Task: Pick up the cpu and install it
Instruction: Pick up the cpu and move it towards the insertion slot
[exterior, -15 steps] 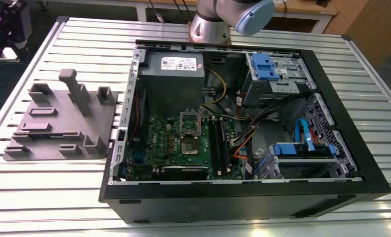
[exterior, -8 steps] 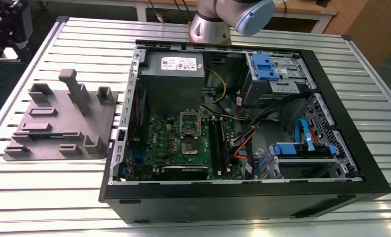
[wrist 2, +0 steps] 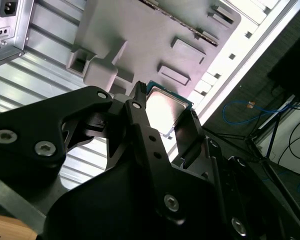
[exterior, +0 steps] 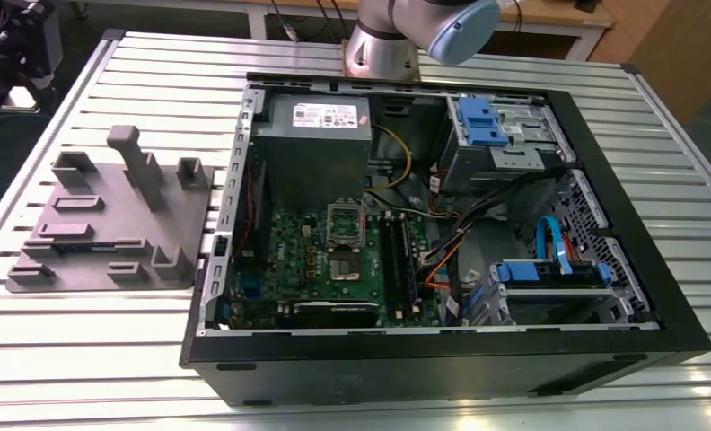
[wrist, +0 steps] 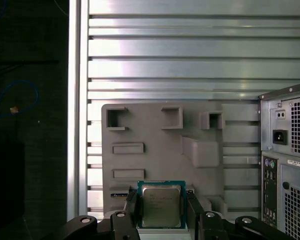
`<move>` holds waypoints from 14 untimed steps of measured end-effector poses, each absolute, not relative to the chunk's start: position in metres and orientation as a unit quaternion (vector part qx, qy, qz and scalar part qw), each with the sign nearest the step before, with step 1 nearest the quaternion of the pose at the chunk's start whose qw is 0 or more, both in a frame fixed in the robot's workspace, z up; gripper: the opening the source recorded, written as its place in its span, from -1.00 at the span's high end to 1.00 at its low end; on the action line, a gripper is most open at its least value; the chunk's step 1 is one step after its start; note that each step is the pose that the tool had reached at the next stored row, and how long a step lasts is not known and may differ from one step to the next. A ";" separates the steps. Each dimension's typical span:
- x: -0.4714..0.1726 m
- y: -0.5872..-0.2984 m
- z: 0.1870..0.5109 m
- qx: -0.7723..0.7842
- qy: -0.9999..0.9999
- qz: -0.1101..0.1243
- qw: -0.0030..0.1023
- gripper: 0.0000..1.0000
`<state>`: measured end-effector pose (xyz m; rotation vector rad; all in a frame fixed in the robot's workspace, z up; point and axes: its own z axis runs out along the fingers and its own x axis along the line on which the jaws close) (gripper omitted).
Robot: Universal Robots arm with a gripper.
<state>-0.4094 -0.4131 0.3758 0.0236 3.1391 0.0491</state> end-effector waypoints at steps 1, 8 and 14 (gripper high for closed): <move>-0.409 -0.413 0.376 0.008 1.000 0.016 0.001 0.06; -0.403 -0.413 0.376 0.008 1.000 0.016 0.001 0.06; -0.402 -0.413 0.376 0.008 1.000 0.016 0.001 0.06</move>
